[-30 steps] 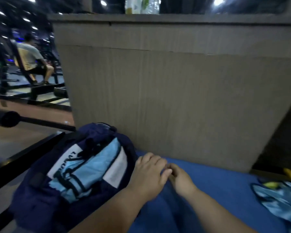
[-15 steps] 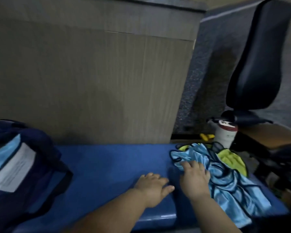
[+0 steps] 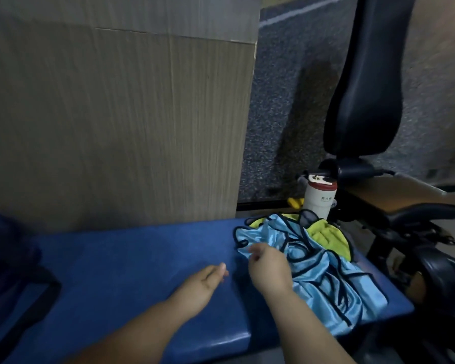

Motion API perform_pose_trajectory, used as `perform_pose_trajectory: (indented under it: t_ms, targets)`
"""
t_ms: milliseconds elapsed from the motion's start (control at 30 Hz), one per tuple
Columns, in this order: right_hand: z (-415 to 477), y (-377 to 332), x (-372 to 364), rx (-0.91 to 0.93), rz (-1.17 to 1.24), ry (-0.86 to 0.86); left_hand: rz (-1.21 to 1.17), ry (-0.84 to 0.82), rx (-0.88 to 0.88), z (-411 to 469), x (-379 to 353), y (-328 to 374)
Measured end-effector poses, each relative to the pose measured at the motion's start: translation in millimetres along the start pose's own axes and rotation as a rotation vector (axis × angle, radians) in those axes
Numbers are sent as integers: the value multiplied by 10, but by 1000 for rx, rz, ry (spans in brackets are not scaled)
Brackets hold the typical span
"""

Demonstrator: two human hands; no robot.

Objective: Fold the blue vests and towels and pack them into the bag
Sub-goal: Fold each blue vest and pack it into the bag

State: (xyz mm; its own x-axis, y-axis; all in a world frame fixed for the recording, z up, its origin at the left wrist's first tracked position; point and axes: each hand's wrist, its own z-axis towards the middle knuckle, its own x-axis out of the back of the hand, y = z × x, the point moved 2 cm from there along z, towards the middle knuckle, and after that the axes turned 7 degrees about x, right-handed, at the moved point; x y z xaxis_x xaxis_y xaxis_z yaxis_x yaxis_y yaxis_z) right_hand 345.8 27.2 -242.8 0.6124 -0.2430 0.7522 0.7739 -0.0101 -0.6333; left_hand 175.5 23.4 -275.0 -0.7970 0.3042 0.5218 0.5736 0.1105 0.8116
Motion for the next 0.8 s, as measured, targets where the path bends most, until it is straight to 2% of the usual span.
perform_pose_trajectory:
  t_ms: [133,200,267,367,433,500,533,633,700,800]
  targets:
    - [-38,-322,-117,44,734,8,-485,-53,134,-88,-38,151]
    - [-57,-458,-176,40,988,-30,-733,-188,200,-119,-43,215]
    - [-68,-552,-232,37,1172,-103,-879,-282,221,-145,-4,282]
    - [-63,-632,-255,-15,1392,-236,-1062,-189,211,-178,141,317]
    - [-46,-658,-239,-32,1436,-292,-1110,-81,147,-176,254,287]
    - [-27,-649,-242,3,1356,-282,-1111,44,101,-175,410,247]
    - [-15,-633,-240,64,1202,-246,-1112,114,96,-182,499,221]
    - [38,-523,-266,303,461,-162,-1104,320,104,-230,791,119]
    - [59,-433,-351,329,172,-289,-1116,398,89,-245,987,16]
    - [59,-339,-485,245,-7,-388,-1047,507,117,-206,1306,-216]
